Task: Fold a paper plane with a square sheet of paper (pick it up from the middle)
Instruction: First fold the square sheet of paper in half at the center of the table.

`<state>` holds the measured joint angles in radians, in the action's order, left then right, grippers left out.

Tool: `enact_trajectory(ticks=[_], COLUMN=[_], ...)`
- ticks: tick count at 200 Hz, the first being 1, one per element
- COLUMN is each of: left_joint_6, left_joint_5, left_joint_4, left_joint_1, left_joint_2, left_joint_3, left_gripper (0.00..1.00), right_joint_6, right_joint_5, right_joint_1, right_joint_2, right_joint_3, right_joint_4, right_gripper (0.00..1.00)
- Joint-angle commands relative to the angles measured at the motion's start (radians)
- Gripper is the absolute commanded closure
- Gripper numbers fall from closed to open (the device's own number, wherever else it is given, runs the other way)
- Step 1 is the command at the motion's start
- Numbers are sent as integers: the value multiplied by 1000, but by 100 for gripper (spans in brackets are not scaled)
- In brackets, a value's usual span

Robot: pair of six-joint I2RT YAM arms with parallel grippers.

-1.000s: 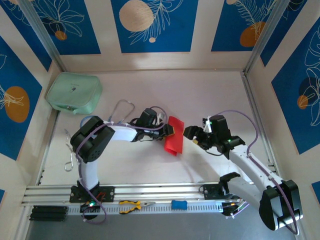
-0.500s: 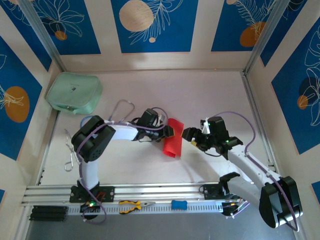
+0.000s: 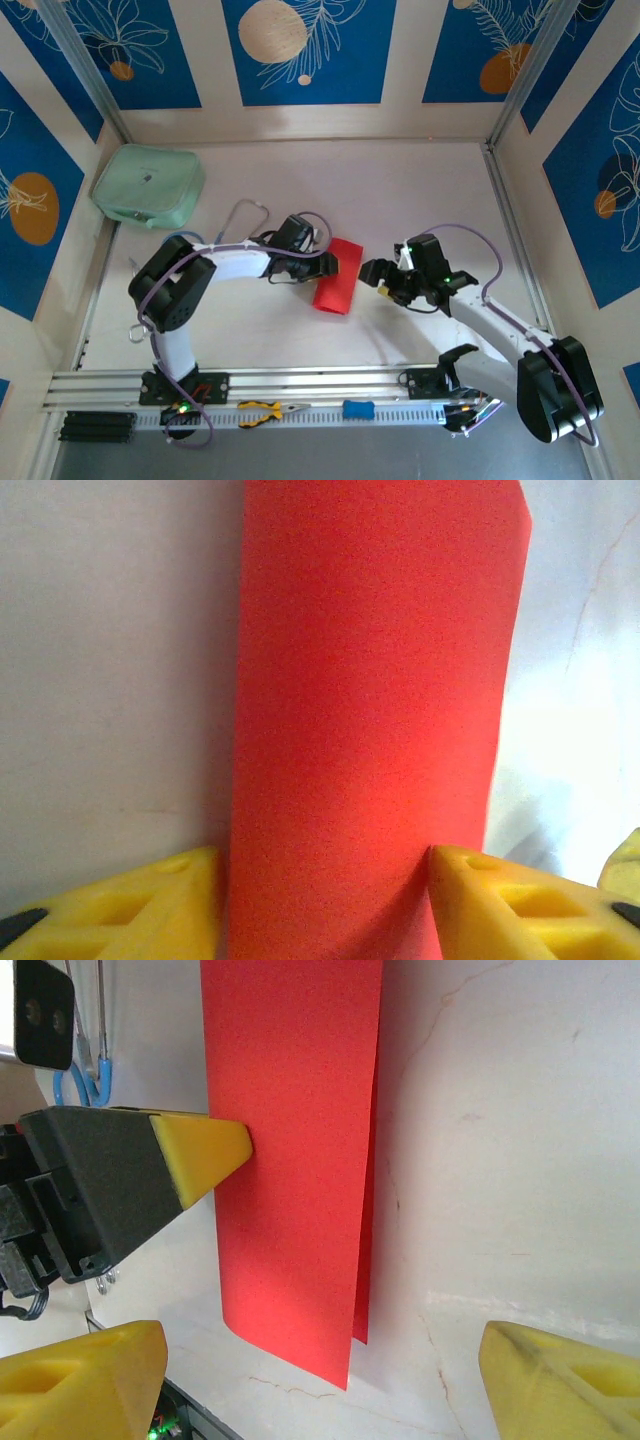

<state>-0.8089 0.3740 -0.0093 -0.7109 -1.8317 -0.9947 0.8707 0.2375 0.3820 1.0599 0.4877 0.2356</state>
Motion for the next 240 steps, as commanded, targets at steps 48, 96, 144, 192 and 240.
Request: enact_trajectory(ticks=[48,96,144,192,240], left_joint_6=[8,18,71,116,136], left_joint_5=[-29,-54,-43,-35,-65], left_joint_4=[-44,-91,-144,-203,-258], left_joint_1=[25,26,26,24,24], left_joint_2=[-5,-33,-72,-113,-137], left_joint_3=[-24,-40,-85,-117,-140], left_gripper=[48,51,50,50,48], right_joint_6=[43,72,103,130,123], right_joint_5=[47,37,-37,-99,-81], right_joint_1=[42,75,83,43,4], right_joint_2=[66,158,167,110,76], right_joint_3=[1,11,2,-15,-28], right_joint_4=[-117,-190,-183,-114,-91], right_gripper=[49,61,61,61,61])
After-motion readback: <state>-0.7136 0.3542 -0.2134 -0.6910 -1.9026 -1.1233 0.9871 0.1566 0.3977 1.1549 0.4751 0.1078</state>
